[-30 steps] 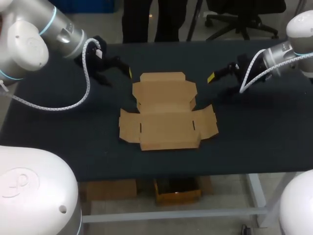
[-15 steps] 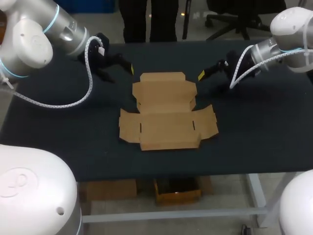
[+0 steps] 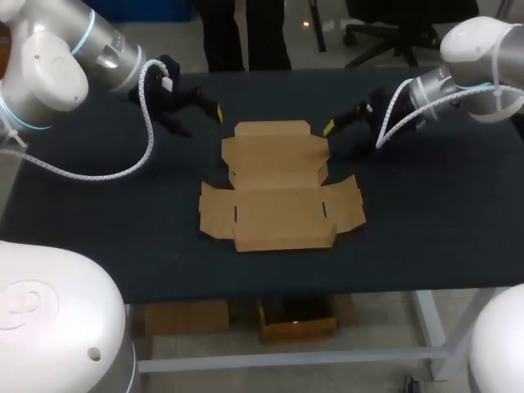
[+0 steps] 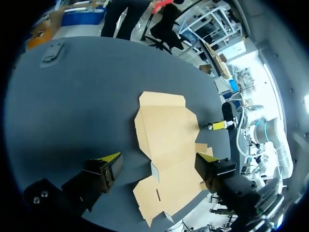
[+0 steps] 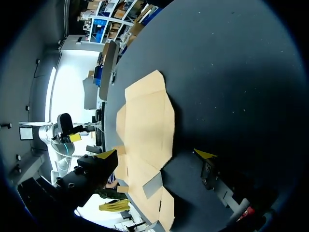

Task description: Assemble the packaging by folding the flat box into shape, placing the metal phone stand inside, and closing the box properly

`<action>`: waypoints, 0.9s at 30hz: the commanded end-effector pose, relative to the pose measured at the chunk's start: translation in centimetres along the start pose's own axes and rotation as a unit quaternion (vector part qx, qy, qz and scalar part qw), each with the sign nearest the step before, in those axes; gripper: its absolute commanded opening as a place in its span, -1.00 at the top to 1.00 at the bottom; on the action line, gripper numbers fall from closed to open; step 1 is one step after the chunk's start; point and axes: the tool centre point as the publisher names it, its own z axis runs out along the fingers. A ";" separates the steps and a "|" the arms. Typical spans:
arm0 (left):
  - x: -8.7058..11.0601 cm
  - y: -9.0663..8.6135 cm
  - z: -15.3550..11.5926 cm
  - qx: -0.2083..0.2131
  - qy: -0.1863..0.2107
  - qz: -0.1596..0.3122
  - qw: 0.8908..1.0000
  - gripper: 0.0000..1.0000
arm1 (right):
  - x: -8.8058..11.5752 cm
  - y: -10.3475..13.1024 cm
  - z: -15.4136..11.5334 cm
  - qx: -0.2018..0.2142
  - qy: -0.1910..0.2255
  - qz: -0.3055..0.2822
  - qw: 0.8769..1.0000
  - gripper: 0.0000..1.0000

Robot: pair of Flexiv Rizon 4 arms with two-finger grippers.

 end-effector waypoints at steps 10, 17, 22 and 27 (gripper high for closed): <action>-0.8 -0.3 0.1 0.006 0.009 -0.007 1.000 -1.00 | -0.5 1.2 1.9 0.004 0.019 0.014 1.000 -0.76; -1.1 -0.3 0.0 0.013 0.013 -0.013 1.000 -1.00 | -0.8 1.1 2.7 0.000 0.032 0.026 0.999 -0.14; -1.3 -0.3 -0.1 0.017 0.015 -0.016 1.000 -1.00 | -0.7 1.1 3.3 -0.006 0.045 0.033 0.998 0.03; -1.5 -0.2 -0.1 0.019 0.016 -0.017 1.000 -1.00 | -0.7 0.9 3.7 -0.015 0.061 0.042 0.997 0.07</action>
